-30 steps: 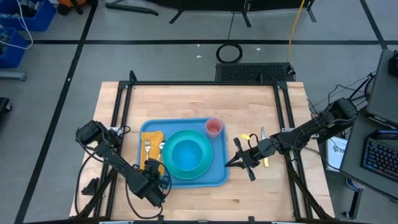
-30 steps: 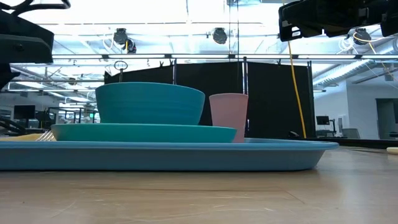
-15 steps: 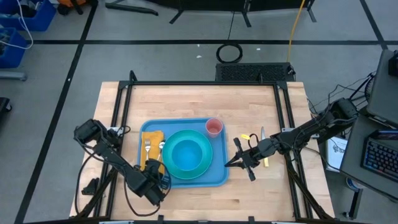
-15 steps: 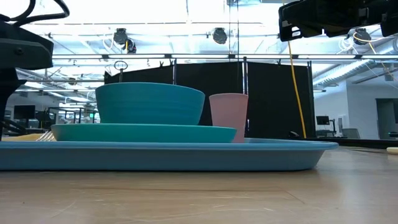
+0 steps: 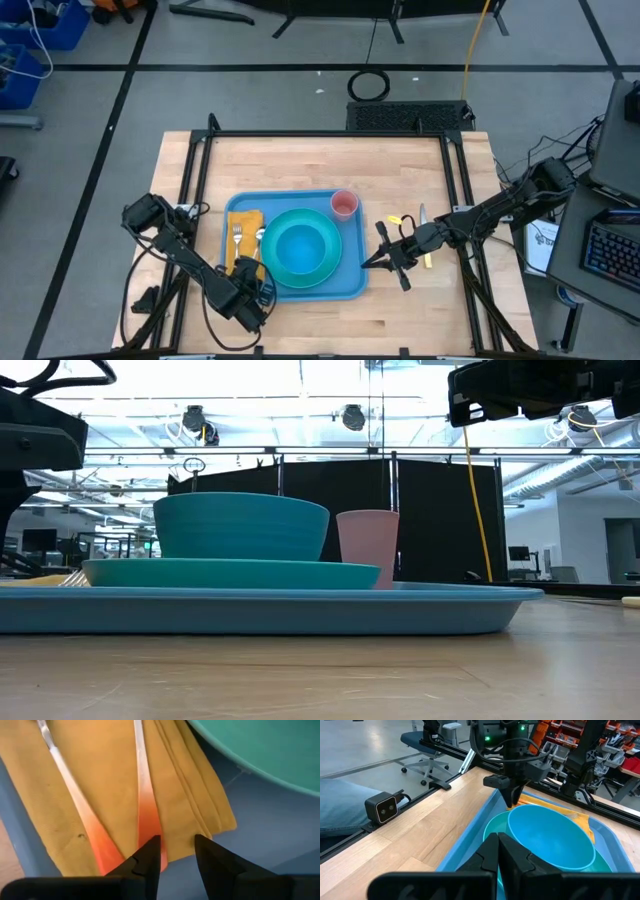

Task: Set up tray
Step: Put the orange spoon on the blue serving tray to the right of the orange fork

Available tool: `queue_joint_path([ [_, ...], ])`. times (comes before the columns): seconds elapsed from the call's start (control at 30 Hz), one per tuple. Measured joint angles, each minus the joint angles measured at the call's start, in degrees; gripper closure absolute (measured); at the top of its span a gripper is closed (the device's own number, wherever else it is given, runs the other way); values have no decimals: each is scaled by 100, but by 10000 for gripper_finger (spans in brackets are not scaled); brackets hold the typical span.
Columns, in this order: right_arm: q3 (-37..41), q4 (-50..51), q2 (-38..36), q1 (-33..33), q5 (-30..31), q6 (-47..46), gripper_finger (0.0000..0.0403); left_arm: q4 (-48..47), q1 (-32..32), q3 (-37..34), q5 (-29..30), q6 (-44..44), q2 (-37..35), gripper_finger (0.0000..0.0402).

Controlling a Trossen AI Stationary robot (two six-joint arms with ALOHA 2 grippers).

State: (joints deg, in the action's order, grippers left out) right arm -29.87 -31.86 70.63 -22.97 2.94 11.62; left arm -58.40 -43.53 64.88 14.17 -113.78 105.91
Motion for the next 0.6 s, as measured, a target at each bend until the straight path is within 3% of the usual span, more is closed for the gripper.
queue_joint_path([
  [0.6,0,0,0,1,0,15,403,-138,0,9,60,111,-11,279],
])
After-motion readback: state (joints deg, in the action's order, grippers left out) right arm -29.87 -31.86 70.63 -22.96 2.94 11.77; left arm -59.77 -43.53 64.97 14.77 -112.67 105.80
